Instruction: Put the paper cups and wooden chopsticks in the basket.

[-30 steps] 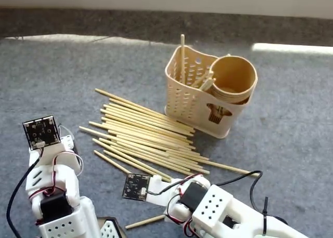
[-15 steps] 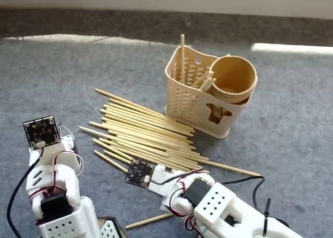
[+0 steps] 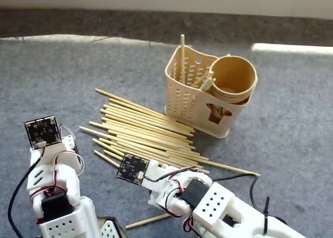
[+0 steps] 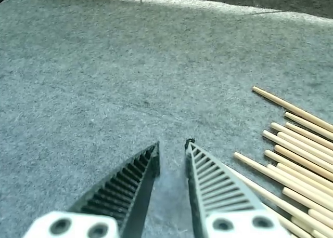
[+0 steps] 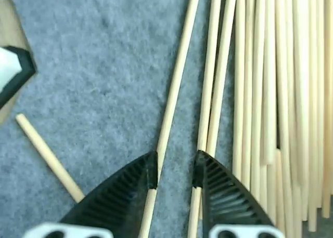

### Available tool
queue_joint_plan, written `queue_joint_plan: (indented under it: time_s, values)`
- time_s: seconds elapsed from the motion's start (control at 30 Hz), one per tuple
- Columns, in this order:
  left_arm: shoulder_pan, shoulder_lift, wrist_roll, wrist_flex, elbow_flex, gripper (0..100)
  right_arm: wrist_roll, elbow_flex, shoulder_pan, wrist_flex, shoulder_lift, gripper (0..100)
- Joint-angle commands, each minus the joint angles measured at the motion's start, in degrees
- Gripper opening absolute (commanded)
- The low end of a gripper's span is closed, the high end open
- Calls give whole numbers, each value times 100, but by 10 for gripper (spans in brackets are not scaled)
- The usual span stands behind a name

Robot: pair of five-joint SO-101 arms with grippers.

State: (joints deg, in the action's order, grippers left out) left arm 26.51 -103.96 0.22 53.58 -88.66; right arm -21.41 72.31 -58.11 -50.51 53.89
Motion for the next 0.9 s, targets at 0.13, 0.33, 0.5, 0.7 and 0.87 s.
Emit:
queue_joint_plan:
  time_s: [0.13, 0.33, 0.5, 0.7, 0.87]
  values:
    - [-127, -13, 26, -132, 40, 98, 343, -1859, -84, 127, -1842, 120]
    - [-119, -13, 26, -132, 40, 98, 527, -3152, -242, 145, -3538, 120]
    - [-119, -13, 26, -132, 40, 98, 563, -3415, -426, 541, -4295, 119]
    - [-119, -13, 26, -132, 48, 98, 563, -3442, -127, 567, -4602, 119]
    - [-119, -13, 26, -132, 48, 98, 563, -3424, -119, 567, -5042, 119]
